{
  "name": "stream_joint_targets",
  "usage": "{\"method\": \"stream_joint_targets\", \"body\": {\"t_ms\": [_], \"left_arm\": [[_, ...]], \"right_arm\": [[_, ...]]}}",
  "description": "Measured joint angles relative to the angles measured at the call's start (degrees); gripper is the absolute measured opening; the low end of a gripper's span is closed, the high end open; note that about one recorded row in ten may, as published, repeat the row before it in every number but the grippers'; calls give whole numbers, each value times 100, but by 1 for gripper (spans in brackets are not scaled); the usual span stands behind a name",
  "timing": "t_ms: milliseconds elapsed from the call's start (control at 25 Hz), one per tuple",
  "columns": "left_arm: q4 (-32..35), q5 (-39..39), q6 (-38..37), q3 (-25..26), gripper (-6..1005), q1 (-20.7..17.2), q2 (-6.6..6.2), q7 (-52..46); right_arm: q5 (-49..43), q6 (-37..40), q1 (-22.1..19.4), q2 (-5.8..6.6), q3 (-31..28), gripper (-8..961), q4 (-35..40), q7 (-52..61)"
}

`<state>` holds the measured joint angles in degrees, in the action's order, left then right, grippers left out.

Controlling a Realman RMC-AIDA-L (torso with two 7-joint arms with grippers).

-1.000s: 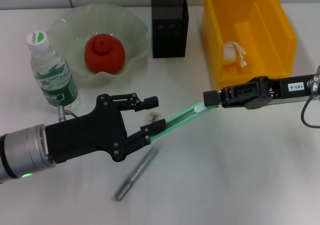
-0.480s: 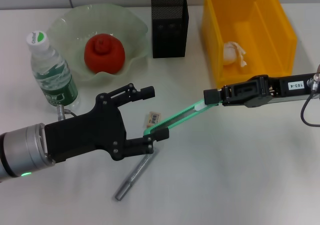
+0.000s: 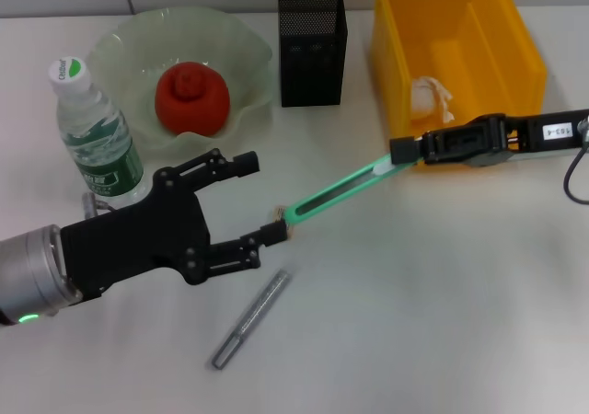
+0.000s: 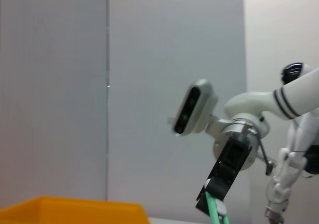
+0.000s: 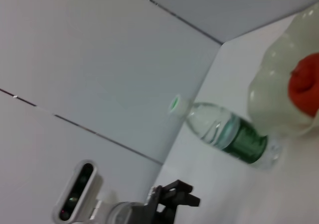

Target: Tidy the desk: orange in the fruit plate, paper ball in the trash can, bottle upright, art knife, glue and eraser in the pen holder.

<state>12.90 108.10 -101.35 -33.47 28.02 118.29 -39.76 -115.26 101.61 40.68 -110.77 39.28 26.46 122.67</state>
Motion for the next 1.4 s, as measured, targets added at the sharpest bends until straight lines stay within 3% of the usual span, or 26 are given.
{"method": "stream_joint_targets", "body": {"t_ms": [200,600,1400], "left_arm": [[130,-1,295,132,813,-144,-7,-396],[-67,0,990,114,813,-180,24,-551],[-174,0,1221,188,812,-302,45,-594]], "right_arm": [[0,-113,26,111,-11,165,256,-79],[-247,-432,175,180,30,165,1218,-89],[-354,-1738,680,191,30,164,2243,-312]]}}
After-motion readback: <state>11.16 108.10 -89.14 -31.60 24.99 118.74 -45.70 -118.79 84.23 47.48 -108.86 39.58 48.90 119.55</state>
